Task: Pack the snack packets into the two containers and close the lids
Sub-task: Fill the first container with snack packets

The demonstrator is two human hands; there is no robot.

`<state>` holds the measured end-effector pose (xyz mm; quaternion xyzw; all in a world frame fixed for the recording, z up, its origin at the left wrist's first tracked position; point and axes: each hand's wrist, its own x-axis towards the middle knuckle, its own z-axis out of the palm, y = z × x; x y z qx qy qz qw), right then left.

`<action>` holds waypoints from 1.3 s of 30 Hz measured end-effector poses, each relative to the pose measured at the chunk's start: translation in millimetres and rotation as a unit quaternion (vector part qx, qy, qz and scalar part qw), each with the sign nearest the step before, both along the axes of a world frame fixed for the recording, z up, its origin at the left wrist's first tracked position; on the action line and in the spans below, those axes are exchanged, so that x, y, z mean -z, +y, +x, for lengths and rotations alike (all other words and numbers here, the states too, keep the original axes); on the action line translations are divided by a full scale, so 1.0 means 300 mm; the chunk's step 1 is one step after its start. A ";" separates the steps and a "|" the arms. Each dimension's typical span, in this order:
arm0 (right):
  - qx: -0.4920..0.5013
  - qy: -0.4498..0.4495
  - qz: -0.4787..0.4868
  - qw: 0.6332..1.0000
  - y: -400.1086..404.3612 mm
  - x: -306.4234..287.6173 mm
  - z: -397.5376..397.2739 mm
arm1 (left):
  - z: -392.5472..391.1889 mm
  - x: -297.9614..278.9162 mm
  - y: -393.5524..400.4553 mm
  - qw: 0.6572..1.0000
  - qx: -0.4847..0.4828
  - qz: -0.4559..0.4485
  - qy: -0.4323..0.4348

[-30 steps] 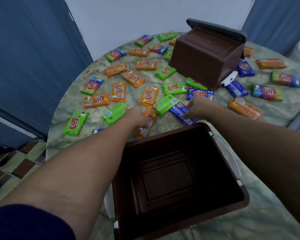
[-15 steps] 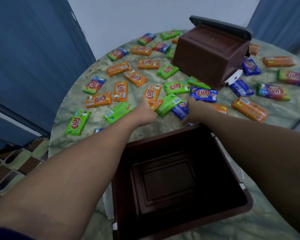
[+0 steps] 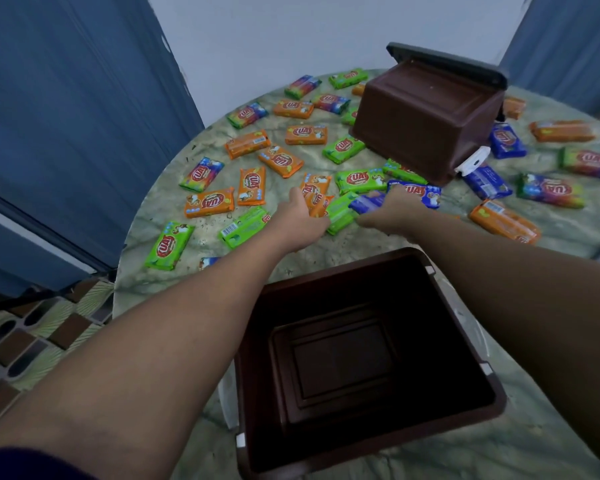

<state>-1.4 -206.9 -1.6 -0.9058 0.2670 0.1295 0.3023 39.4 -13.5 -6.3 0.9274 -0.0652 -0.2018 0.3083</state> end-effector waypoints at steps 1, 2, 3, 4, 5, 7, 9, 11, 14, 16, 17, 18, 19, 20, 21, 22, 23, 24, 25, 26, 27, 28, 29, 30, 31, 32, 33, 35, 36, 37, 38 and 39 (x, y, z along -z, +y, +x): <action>0.013 -0.016 0.017 1.000 0.010 -0.013 -0.004 | -0.006 -0.008 -0.004 1.000 -0.003 -0.001 -0.008; 0.023 -0.031 0.032 0.999 0.022 -0.026 -0.012 | -0.015 -0.019 -0.009 1.000 -0.006 -0.003 -0.017; 0.028 -0.049 0.044 0.997 0.034 -0.042 -0.021 | -0.026 -0.034 -0.013 1.000 -0.009 -0.006 -0.024; 0.031 -0.067 0.051 0.996 0.048 -0.056 -0.033 | -0.038 -0.048 -0.016 0.999 -0.011 -0.012 -0.028; 0.032 -0.085 0.058 0.994 0.061 -0.069 -0.049 | -0.052 -0.063 -0.016 0.999 -0.011 -0.021 -0.028; 0.030 -0.112 0.067 0.991 0.078 -0.091 -0.083 | -0.082 -0.094 -0.014 0.999 -0.010 -0.035 -0.035; 0.023 -0.126 0.077 0.989 0.082 -0.100 -0.124 | -0.120 -0.119 -0.006 0.998 -0.005 -0.039 -0.050; 0.006 -0.141 0.064 0.988 0.079 -0.107 -0.170 | -0.161 -0.135 0.005 0.997 -0.005 -0.037 -0.073; -0.031 -0.175 0.007 0.984 0.060 -0.093 -0.239 | -0.229 -0.138 0.024 0.992 0.009 -0.031 -0.120; -0.063 -0.174 -0.021 0.983 0.053 -0.085 -0.291 | -0.286 -0.136 0.038 0.988 0.028 -0.012 -0.153; -0.078 -0.172 -0.030 0.982 0.051 -0.081 -0.316 | -0.317 -0.137 0.046 0.986 0.037 -0.004 -0.165; -0.096 -0.174 -0.039 0.979 0.048 -0.074 -0.339 | -0.351 -0.136 0.054 0.983 0.045 0.000 -0.177; -0.113 -0.176 -0.052 0.976 0.048 -0.069 -0.362 | -0.384 -0.134 0.061 0.981 0.054 0.004 -0.188; -0.133 -0.179 -0.069 0.972 0.046 -0.063 -0.383 | -0.416 -0.131 0.070 0.978 0.059 0.009 -0.200; -0.155 -0.177 -0.091 0.968 0.049 -0.065 -0.406 | -0.448 -0.128 0.080 0.976 0.062 0.015 -0.208; -0.183 -0.172 -0.116 0.961 0.051 -0.065 -0.426 | -0.477 -0.120 0.093 0.975 0.064 0.018 -0.212; -0.218 -0.159 -0.145 0.952 0.056 -0.070 -0.447 | -0.505 -0.111 0.106 0.975 0.069 0.020 -0.211; -0.260 -0.142 -0.174 0.939 0.063 -0.071 -0.465 | -0.530 -0.096 0.121 0.975 0.076 0.019 -0.207; -0.305 -0.119 -0.205 0.922 0.072 -0.071 -0.483 | -0.551 -0.079 0.136 0.976 0.086 0.020 -0.198; -0.347 -0.097 -0.232 0.904 0.083 -0.068 -0.499 | -0.570 -0.059 0.149 0.977 0.101 0.031 -0.186; -0.380 -0.073 -0.255 0.886 0.095 -0.061 -0.512 | -0.584 -0.039 0.160 0.975 0.123 0.056 -0.174; -0.405 -0.053 -0.275 0.870 0.104 -0.051 -0.522 | -0.594 -0.017 0.168 0.971 0.151 0.092 -0.164; -0.420 -0.034 -0.294 0.858 0.112 -0.041 -0.527 | -0.600 0.002 0.172 0.964 0.175 0.129 -0.153; -0.429 -0.022 -0.311 0.848 0.116 -0.031 -0.526 | -0.600 0.021 0.173 0.958 0.192 0.158 -0.139; -0.433 -0.012 -0.322 0.842 0.121 -0.026 -0.523 | -0.597 0.039 0.173 0.954 0.204 0.177 -0.127; -0.431 -0.007 -0.328 0.840 0.126 -0.023 -0.518 | -0.593 0.056 0.172 0.952 0.212 0.188 -0.116; -0.427 -0.003 -0.331 0.842 0.132 -0.021 -0.512 | -0.587 0.071 0.169 0.950 0.217 0.193 -0.109; -0.416 0.005 -0.328 0.848 0.152 -0.011 -0.497 | -0.575 0.095 0.164 0.948 0.226 0.201 -0.103; -0.410 0.011 -0.322 0.853 0.164 -0.005 -0.490 | -0.571 0.103 0.161 0.946 0.230 0.205 -0.106; -0.404 0.016 -0.312 0.859 0.175 0.003 -0.485 | -0.567 0.108 0.160 0.944 0.232 0.208 -0.109; -0.400 0.020 -0.303 0.865 0.184 0.014 -0.483 | -0.565 0.113 0.160 0.943 0.233 0.208 -0.112; -0.397 0.021 -0.295 0.869 0.190 0.028 -0.484 | -0.561 0.119 0.162 0.942 0.235 0.208 -0.118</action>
